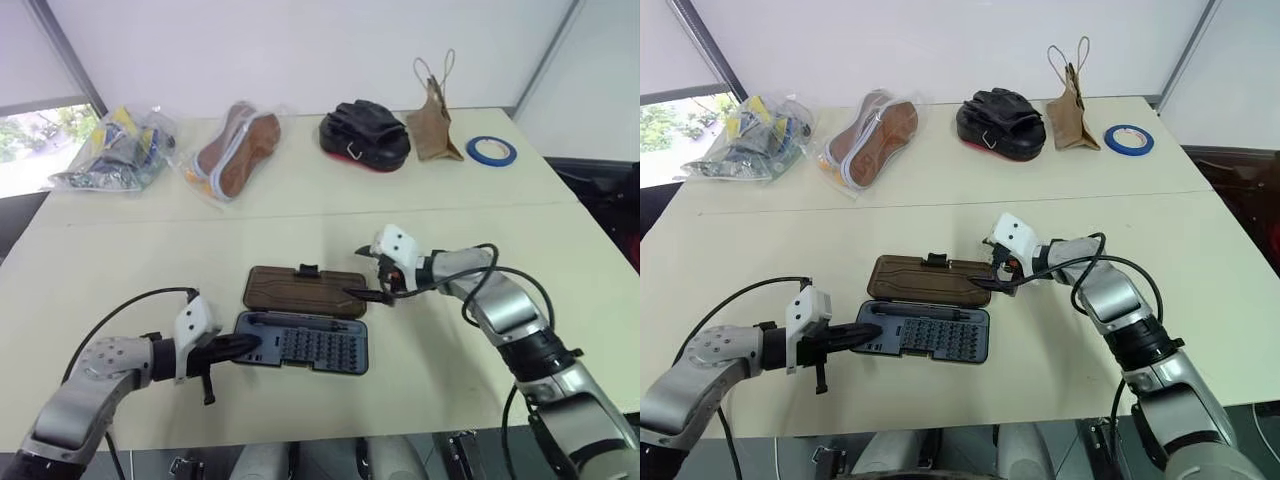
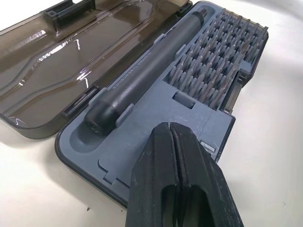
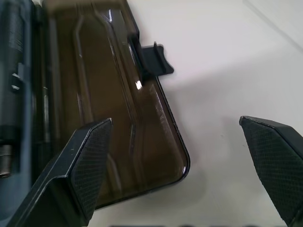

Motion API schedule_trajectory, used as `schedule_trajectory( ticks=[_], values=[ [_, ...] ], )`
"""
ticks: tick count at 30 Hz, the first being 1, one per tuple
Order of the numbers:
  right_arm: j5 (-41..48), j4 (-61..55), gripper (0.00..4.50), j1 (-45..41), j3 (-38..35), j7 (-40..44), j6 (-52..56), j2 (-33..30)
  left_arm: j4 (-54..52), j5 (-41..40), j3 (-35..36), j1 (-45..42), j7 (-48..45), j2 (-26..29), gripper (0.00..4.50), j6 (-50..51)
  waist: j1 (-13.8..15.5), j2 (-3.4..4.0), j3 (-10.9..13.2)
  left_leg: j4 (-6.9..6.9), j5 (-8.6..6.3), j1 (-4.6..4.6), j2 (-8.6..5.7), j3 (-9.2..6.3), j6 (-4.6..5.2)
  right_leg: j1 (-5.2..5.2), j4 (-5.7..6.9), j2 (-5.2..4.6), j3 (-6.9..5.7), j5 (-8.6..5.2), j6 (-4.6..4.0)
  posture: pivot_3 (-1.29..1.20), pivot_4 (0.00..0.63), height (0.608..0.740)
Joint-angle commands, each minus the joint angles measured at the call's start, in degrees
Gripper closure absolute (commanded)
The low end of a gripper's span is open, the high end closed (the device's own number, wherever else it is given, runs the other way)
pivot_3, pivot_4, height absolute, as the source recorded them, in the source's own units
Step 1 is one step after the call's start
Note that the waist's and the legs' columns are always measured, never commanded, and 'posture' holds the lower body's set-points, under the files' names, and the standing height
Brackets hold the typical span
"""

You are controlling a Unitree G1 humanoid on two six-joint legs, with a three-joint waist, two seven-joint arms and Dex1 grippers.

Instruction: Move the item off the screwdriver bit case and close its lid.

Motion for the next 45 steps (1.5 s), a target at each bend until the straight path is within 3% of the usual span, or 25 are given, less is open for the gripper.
schedule_trajectory(
  ticks=[1,4,8,13,14,23,35,39,45],
  values=[
    [-1.5,2.6,0.00,-2.8,1.1,1.8,-0.1,1.1,-1.0,0.8,-1.3,2.5,0.8,0.3,4.49,1.9,0.0,0.00,0.0,0.00,0.00,0.00,0.00,0.00,0.00,0.00,0.00,0.00,0.00,0.00,0.00,0.00,0.150,0.740],
    [-3.2,4.9,0.00,-3.3,3.4,4.2,0.5,0.8,-2.2,0.3,-0.9,3.5,2.0,-0.1,4.49,2.7,0.0,0.01,0.0,0.00,0.00,0.00,0.00,-0.01,0.00,0.01,0.00,0.00,0.00,0.00,0.00,0.00,0.150,0.740],
    [-4.9,6.6,1.73,-2.6,5.8,7.3,-1.3,0.9,-2.5,1.4,-1.0,4.7,3.9,-0.7,4.50,2.0,0.0,0.06,-0.1,0.00,-0.01,0.05,0.00,-0.01,0.01,0.06,-0.01,0.01,-0.01,0.00,0.00,0.00,0.150,0.740],
    [-7.6,10.4,4.25,-3.0,7.6,9.9,-7.0,1.6,-3.3,1.0,-1.5,5.5,5.3,-1.5,4.50,2.7,-0.1,0.16,-0.3,0.00,-0.01,0.12,0.01,-0.01,0.01,0.12,-0.01,0.05,-0.01,-0.01,0.00,0.00,0.150,0.740],
    [-8.3,11.2,4.38,-3.1,7.8,10.2,-8.2,1.7,-3.5,0.9,-1.5,5.6,5.5,-1.6,4.50,2.9,-0.1,0.13,-0.3,-0.01,-0.01,0.13,0.01,0.00,0.01,0.12,0.00,0.05,-0.01,-0.01,0.00,0.00,0.150,0.740],
    [-14.4,16.5,4.38,-6.6,5.6,6.2,-24.0,3.3,-5.5,-0.3,-1.6,4.5,7.7,-2.4,4.50,6.2,-0.5,0.10,-0.7,-0.08,-0.01,0.51,0.09,-0.01,0.01,0.45,0.02,0.16,0.00,-0.02,-0.01,0.00,0.150,0.740],
    [-13.9,-2.7,4.38,-3.0,-0.3,4.5,-23.7,-1.4,-5.0,-3.6,-0.5,1.7,8.3,-3.8,4.50,9.1,0.1,0.21,-0.6,-0.05,0.01,0.14,0.06,-0.04,-0.02,0.11,0.03,0.13,0.01,-0.01,-0.01,0.00,0.150,0.740],
    [-14.3,-4.3,4.38,-1.6,-0.7,4.3,-23.9,-2.1,-10.7,-13.8,2.9,-0.2,6.5,-2.1,4.50,17.1,0.0,0.16,-0.6,-0.03,0.01,0.12,0.05,-0.06,-0.02,0.10,0.03,0.12,-0.01,-0.01,-0.01,0.00,0.150,0.740],
    [-14.3,-3.7,4.38,-1.3,-0.7,4.0,-25.1,-2.3,-13.0,-39.9,14.4,-11.0,11.2,1.2,4.50,30.4,0.0,0.11,-0.4,0.00,0.01,0.06,0.07,-0.07,-0.02,0.04,0.04,0.14,-0.02,-0.01,-0.01,0.00,0.150,0.740]
  ],
)
